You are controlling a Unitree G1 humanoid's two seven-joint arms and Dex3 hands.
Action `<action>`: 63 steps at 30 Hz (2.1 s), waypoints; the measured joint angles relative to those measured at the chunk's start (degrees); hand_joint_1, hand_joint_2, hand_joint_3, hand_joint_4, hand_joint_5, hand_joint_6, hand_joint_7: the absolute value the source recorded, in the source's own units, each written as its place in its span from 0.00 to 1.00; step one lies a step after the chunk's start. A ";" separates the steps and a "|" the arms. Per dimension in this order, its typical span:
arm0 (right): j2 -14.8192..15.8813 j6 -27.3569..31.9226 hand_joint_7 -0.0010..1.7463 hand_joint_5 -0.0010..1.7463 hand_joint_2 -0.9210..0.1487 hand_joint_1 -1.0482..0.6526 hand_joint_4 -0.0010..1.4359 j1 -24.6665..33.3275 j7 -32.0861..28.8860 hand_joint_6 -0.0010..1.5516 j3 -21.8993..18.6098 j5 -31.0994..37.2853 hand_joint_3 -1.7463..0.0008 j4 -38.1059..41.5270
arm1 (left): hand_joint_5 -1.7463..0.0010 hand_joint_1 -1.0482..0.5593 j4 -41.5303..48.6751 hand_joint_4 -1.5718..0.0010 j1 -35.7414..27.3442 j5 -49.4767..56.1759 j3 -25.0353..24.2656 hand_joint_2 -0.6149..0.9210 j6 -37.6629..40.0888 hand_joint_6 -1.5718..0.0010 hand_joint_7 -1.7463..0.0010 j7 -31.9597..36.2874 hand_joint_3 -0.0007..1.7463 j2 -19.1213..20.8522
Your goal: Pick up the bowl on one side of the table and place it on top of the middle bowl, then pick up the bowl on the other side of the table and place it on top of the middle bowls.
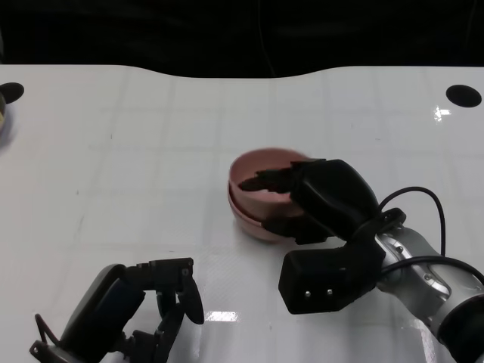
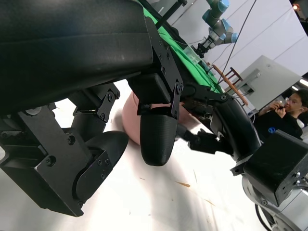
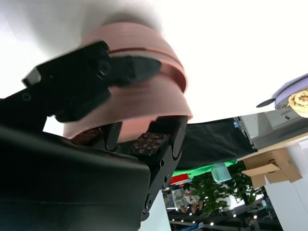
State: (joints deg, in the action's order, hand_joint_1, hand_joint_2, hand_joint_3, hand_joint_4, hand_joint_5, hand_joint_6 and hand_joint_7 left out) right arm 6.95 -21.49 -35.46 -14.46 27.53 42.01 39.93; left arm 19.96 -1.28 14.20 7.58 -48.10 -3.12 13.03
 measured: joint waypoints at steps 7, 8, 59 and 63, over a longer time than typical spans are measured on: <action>3.08 6.80 0.00 0.15 0.00 0.09 0.01 0.29 10.10 0.09 0.55 1.63 0.73 -7.93 | 0.03 0.67 0.02 0.44 0.01 -0.15 0.10 0.54 0.00 0.44 0.17 -0.01 0.93 -0.05; 3.65 7.94 0.00 0.15 0.00 0.08 0.00 0.39 11.52 0.08 0.81 1.99 0.73 -9.13 | 0.03 0.67 0.02 0.44 0.01 -0.29 0.17 0.54 0.00 0.44 0.17 -0.03 0.93 -0.06; 11.46 -17.43 0.30 0.70 0.24 0.67 0.59 42.32 -5.04 0.70 -16.48 -10.29 0.68 -36.76 | 0.01 0.67 2.16 0.44 0.58 -0.13 0.32 0.54 -1.85 0.44 0.17 -0.09 0.93 0.28; 8.93 -22.02 0.61 0.88 0.68 0.72 0.61 42.57 -6.52 0.63 -17.65 -13.35 0.11 -33.21 | 0.00 0.69 2.83 0.44 0.85 -0.87 -0.66 0.55 -1.86 0.44 0.16 -0.10 0.92 0.34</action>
State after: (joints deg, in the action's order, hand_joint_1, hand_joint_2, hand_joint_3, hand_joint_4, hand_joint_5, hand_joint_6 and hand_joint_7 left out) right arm 15.88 -43.50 7.11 -20.98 9.88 28.66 6.71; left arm 22.79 -0.44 13.34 6.92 -49.96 -3.21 13.37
